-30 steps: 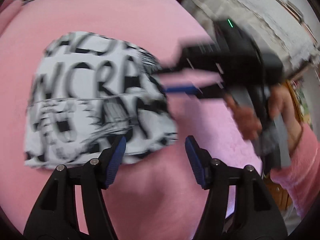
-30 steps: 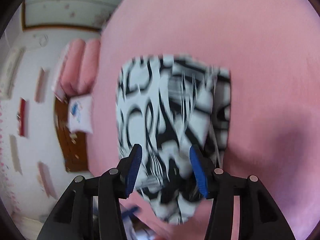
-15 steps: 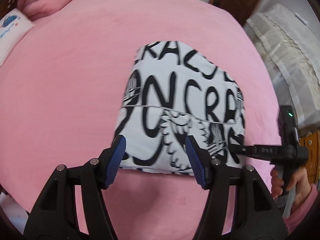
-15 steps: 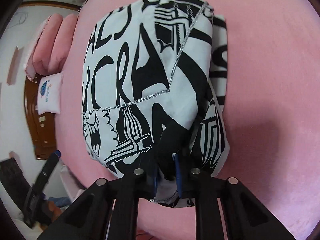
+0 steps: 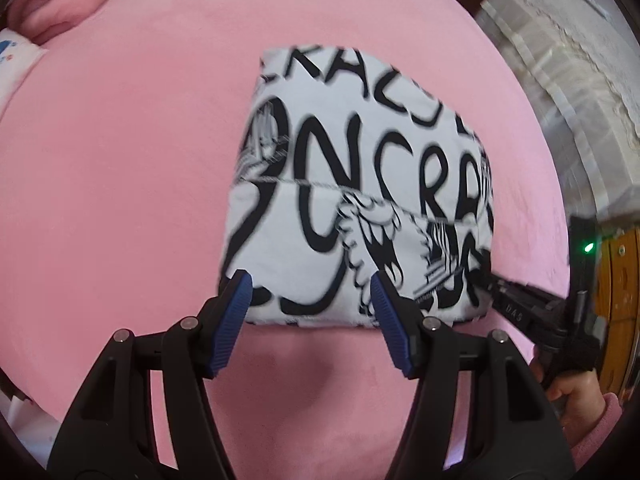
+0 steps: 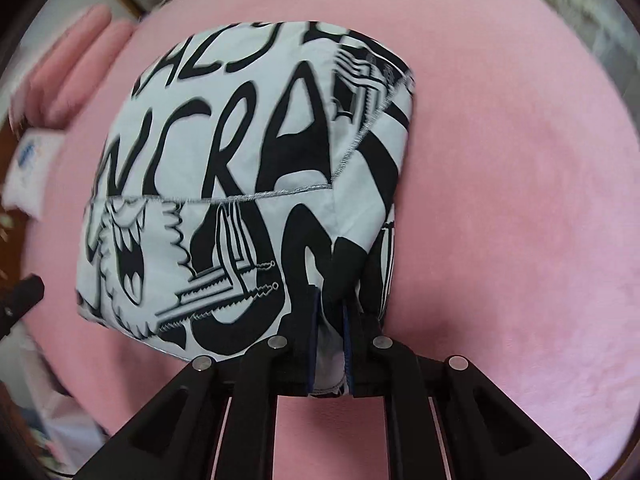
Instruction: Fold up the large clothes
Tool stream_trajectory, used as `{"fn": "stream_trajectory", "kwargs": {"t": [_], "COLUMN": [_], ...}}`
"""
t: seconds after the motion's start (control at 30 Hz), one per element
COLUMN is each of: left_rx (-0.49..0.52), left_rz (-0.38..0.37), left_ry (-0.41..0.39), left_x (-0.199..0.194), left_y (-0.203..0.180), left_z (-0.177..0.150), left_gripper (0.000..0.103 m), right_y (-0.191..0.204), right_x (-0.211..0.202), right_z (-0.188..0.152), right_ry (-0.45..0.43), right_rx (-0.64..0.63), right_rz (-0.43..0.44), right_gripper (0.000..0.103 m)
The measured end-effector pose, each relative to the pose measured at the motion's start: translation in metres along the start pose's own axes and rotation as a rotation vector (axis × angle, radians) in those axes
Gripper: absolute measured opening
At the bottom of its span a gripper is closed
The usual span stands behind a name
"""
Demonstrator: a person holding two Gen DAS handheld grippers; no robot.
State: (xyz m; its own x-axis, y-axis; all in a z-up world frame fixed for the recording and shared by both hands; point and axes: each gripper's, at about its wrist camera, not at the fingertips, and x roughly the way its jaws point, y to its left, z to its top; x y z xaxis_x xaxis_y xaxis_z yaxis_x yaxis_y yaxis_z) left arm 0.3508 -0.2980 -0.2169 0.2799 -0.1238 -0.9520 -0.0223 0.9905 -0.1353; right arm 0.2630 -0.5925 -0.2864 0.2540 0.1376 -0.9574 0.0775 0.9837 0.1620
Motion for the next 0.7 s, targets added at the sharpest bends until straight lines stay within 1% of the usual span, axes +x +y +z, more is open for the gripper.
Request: {"fn": "stream_trajectory", "kwargs": {"t": [0.07,0.1,0.13,0.2,0.23,0.27,0.3,0.33,0.37,0.4,0.47,0.5,0.53,0.57,0.63,0.7], "left_rx": [0.023,0.034,0.045,0.058,0.054,0.043,0.028,0.018,0.01,0.006,0.002,-0.001,0.0,-0.002,-0.018,-0.047], "left_rz": [-0.009,-0.019,-0.031,-0.059,-0.064,-0.072,-0.099,-0.128,-0.155,-0.188,-0.204,-0.2,-0.191,-0.178,-0.162,-0.159], "left_ry": [0.012,0.015,0.017,0.024,0.034,0.047,0.064,0.077,0.086,0.097,0.116,0.131,0.15,0.173,0.212,0.251], "left_x": [0.002,0.003,0.004,0.008,0.013,0.017,0.022,0.026,0.03,0.033,0.043,0.049,0.056,0.064,0.079,0.091], "left_y": [-0.001,-0.003,-0.003,-0.004,-0.004,-0.004,-0.003,-0.002,-0.002,0.0,-0.002,-0.002,-0.003,-0.002,0.0,0.005], "left_z": [-0.001,-0.002,-0.003,-0.002,-0.002,-0.001,0.0,0.002,0.003,0.004,0.007,0.007,0.007,0.008,0.008,0.01], "left_gripper": [0.058,0.056,0.051,0.044,0.036,0.031,0.021,0.014,0.011,0.005,0.005,0.005,0.005,0.005,0.005,0.005], "right_y": [0.013,0.02,0.027,0.034,0.038,0.038,0.038,0.047,0.055,0.056,0.078,0.083,0.091,0.098,0.108,0.107], "right_x": [-0.019,-0.033,-0.046,-0.065,-0.073,-0.08,-0.083,-0.079,-0.073,-0.065,-0.041,-0.026,-0.018,-0.007,0.016,0.032], "right_z": [-0.004,-0.009,-0.014,-0.023,-0.027,-0.03,-0.03,-0.026,-0.024,-0.025,-0.019,-0.021,-0.022,-0.023,-0.026,-0.026], "right_ry": [-0.055,-0.099,-0.145,-0.21,-0.241,-0.259,-0.256,-0.244,-0.22,-0.169,-0.085,-0.029,-0.001,0.025,0.055,0.055], "right_rx": [0.01,-0.013,-0.056,-0.119,-0.138,-0.141,-0.124,-0.103,-0.067,-0.022,0.039,0.06,0.063,0.056,0.043,0.059], "right_rz": [-0.017,-0.046,-0.077,-0.152,-0.158,-0.116,-0.03,0.043,0.131,0.25,0.361,0.384,0.389,0.388,0.35,0.328], "right_gripper": [0.01,0.01,0.01,0.011,0.015,0.015,0.015,0.015,0.015,0.015,0.012,0.01,0.005,0.002,0.001,0.001]}}
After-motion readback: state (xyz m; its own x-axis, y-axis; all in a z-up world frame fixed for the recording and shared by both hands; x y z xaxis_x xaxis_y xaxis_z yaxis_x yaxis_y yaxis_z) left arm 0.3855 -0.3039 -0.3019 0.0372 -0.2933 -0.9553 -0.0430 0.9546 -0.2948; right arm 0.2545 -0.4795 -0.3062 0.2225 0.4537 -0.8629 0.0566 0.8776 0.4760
